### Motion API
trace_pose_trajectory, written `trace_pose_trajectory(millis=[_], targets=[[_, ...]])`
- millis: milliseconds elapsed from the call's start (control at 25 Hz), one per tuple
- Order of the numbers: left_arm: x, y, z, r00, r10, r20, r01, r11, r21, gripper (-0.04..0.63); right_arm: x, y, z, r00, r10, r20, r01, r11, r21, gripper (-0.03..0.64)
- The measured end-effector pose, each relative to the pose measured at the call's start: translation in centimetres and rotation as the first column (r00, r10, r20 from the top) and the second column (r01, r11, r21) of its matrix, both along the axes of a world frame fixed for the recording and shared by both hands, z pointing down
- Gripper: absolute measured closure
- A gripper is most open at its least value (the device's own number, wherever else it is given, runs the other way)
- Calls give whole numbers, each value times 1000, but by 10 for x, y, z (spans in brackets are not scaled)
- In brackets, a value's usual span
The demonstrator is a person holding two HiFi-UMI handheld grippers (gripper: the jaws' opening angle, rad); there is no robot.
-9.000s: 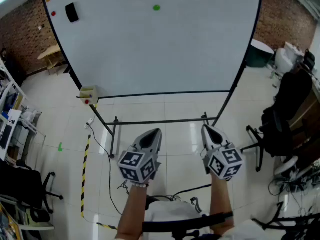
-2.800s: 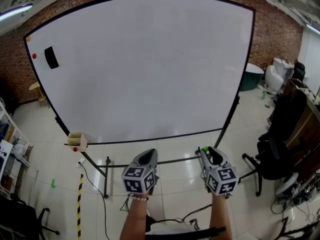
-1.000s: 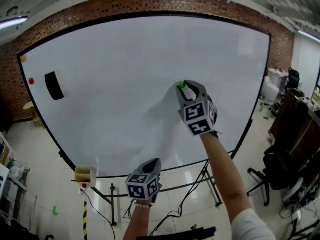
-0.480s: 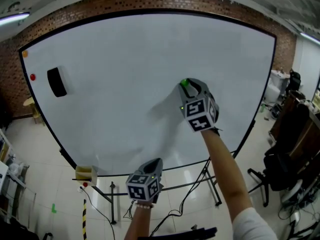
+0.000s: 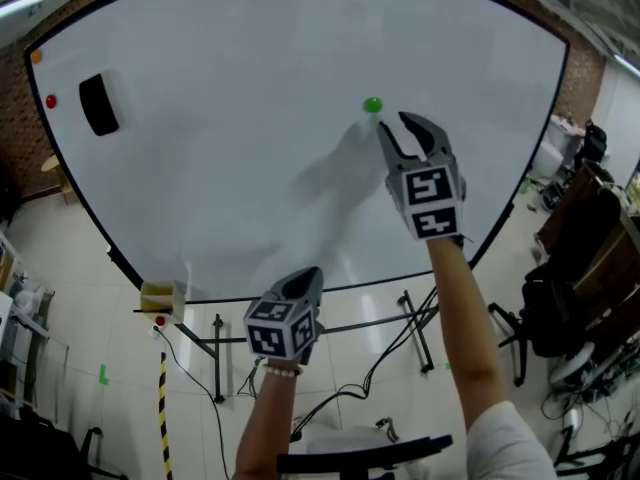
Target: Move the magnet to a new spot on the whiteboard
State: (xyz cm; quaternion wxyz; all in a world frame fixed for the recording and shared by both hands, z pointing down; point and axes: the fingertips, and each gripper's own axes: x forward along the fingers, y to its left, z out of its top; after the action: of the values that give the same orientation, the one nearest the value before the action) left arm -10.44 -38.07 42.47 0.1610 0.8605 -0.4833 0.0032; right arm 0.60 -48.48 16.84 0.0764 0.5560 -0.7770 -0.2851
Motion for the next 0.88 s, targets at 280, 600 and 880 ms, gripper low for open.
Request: trace_pose_trajectory(millis=[280,600,880], targets=[[22,16,11,1000,7,4,-7,1000,-19,601,59,45,63,976,-51,212,77,990,-118,617],[57,44,24,1000,13,17,-12,999,-37,601,111,100,190,926,-18,377,152,933,-326,617],[90,91,38,999,-4,37,6,999,-48,601,149,170,307,874,68,480,215,834,-509,618]])
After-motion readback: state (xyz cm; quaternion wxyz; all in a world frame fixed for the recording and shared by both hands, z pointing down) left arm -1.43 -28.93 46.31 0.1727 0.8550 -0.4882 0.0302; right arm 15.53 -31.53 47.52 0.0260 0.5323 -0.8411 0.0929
